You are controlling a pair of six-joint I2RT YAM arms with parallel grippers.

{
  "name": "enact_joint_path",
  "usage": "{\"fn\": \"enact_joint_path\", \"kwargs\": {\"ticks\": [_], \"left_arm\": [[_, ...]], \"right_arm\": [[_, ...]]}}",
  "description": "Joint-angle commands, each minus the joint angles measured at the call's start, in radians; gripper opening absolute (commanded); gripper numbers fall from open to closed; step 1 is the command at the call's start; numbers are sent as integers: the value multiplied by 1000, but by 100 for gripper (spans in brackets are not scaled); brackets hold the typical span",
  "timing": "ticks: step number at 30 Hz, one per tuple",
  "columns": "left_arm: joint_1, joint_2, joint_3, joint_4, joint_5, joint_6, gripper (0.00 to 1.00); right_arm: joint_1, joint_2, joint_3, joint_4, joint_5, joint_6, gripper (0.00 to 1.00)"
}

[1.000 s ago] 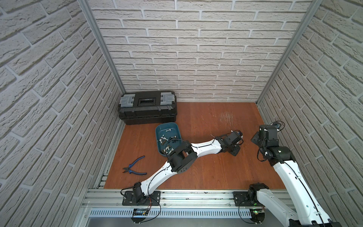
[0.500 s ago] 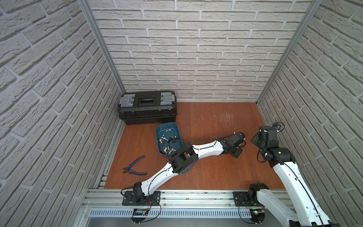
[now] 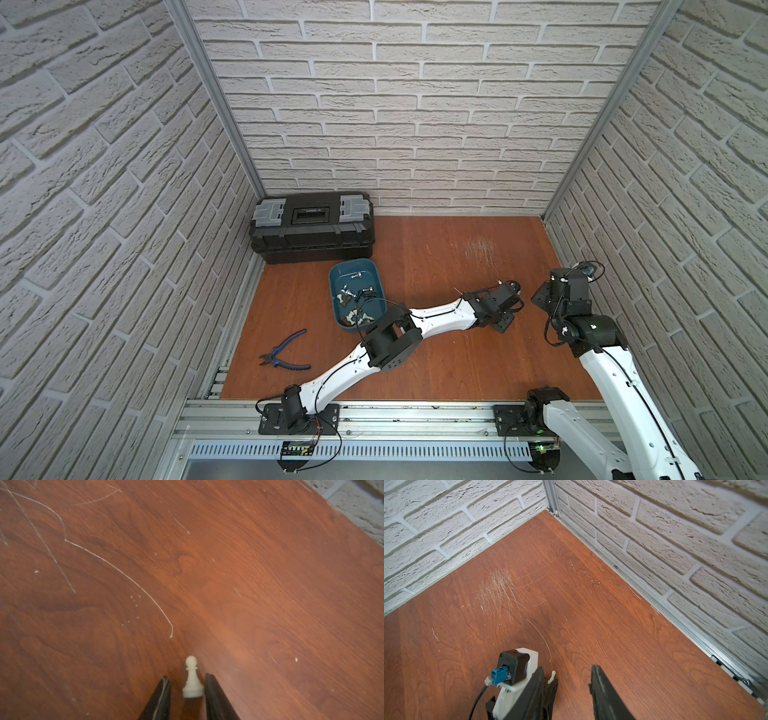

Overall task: Put the chess pieces into the storage box
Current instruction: Pick up the chess piece at the center of the board.

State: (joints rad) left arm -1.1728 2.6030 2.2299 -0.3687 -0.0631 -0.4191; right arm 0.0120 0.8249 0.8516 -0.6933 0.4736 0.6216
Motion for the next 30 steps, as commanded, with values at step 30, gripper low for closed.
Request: {"fn": "enact_joint_path", "kwargs": {"ticks": [30], "left_arm": [[4, -375, -355, 95, -76, 2, 15]], "right_arm": [[-5, -5, 18, 39, -86, 13, 40]]}}
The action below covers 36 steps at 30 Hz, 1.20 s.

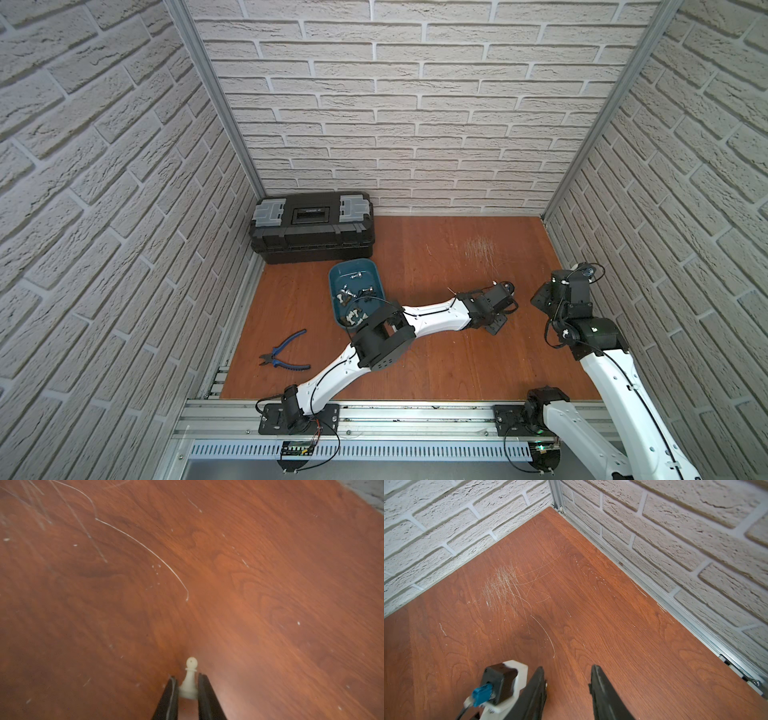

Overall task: Put the chess pieces into the storage box
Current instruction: Pick up the chess piece at the center of the board, then place the chess piece in the storage box.

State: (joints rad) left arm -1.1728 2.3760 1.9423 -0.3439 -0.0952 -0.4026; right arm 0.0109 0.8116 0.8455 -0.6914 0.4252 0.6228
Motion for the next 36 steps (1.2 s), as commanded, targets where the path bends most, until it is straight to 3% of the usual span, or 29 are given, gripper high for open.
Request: {"fn": "enact_joint_path", "kwargs": {"ticks": [1, 9, 12, 16, 19, 23, 30, 36], "left_arm": [[10, -197, -126, 72, -59, -30, 15], [106, -603, -521, -69, -245, -141, 15], [204, -755, -646, -152, -299, -183, 16], [404, -903, -817, -161, -295, -209, 17], [537, -919, -882, -128, -246, -187, 17], [634, -852, -881, -101, -208, -146, 17], [655, -710, -814, -104, -192, -122, 22], [659, -691, -781, -105, -194, -132, 41]], "right_arm": [[-3, 15, 21, 50, -59, 15, 40], [12, 93, -6, 116, -247, 43, 37], [59, 122, -11, 131, -257, 48, 36], [169, 164, 6, 132, -217, 45, 36], [260, 203, 24, 129, -176, 48, 36], [341, 256, 40, 127, -158, 57, 36], [383, 291, 50, 115, -123, 45, 36], [383, 312, 74, 94, -101, 5, 39]]}}
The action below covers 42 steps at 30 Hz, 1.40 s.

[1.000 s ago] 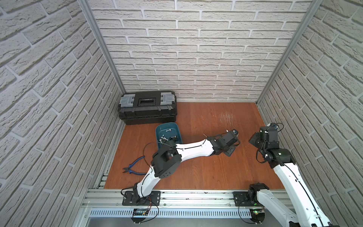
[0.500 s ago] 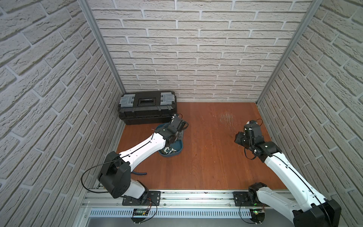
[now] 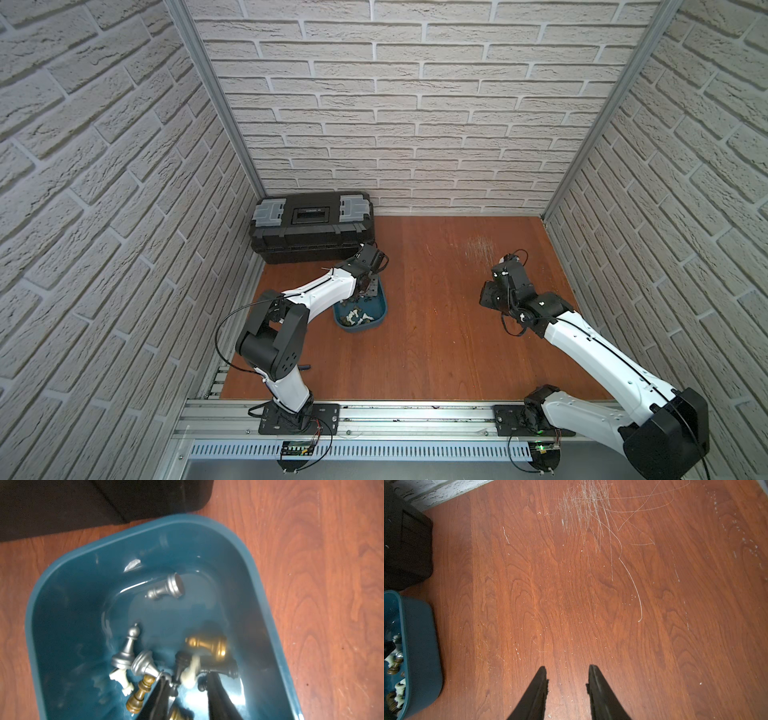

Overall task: Put the chess pieces into the storage box
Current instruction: Place the chess piece in the storage box, then reset both arms

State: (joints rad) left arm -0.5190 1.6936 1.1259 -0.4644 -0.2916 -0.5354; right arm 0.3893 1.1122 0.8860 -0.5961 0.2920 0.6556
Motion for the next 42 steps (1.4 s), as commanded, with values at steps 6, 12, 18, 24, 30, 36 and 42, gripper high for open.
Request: {"fn": "enact_joint_path", "kwargs": {"ticks": [6, 12, 18, 24, 30, 36, 42], "left_arm": [[6, -144, 5, -4, -44, 0, 43], [83, -390, -159, -16, -157, -23, 43], [232, -630, -382, 53, -260, -31, 43], [352, -733, -535, 256, -262, 65, 45], [434, -627, -583, 484, -198, 206, 45], [533, -511, -640, 766, 76, 339, 45], [607, -410, -717, 1031, 265, 412, 46]], "right_arm": [[5, 21, 52, -11, 112, -92, 40], [-29, 42, -3, 102, 279, -180, 37], [-104, 56, -133, 426, 292, -388, 37], [-249, 175, -189, 625, 244, -505, 39], [-285, 297, -251, 880, 157, -619, 40], [-306, 376, -298, 1067, 59, -673, 38], [-339, 393, -337, 1155, -123, -699, 39]]}}
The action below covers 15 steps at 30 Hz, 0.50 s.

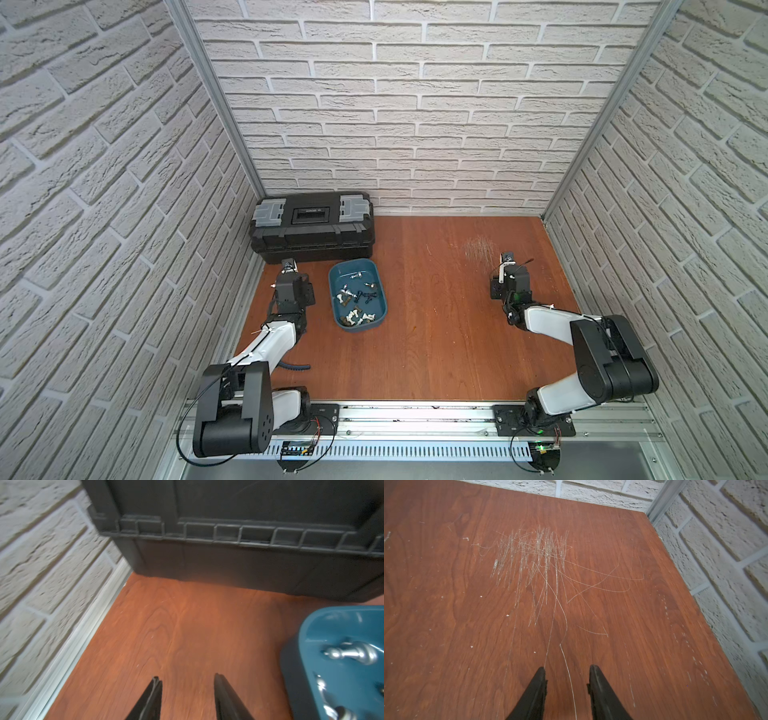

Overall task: Put the chess pieces into the storage box
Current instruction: Reset both arms

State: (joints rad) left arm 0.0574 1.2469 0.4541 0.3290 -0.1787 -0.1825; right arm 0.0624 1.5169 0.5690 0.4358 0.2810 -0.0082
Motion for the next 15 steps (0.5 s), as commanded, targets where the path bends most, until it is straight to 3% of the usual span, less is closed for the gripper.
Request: {"fn": "enact_joint_path", "kwargs": {"ticks": [1, 8, 15], "left_arm": [[46, 64, -56, 276, 190, 68, 46], [55, 112, -58, 335, 267, 99, 46], [63, 139, -83, 440, 302, 101, 46]], "right_arm": [[-14, -18, -34, 142, -138, -41, 39], [-52, -29, -168, 366, -304, -64, 40], [-63, -5, -184, 416, -287, -39, 42]]}}
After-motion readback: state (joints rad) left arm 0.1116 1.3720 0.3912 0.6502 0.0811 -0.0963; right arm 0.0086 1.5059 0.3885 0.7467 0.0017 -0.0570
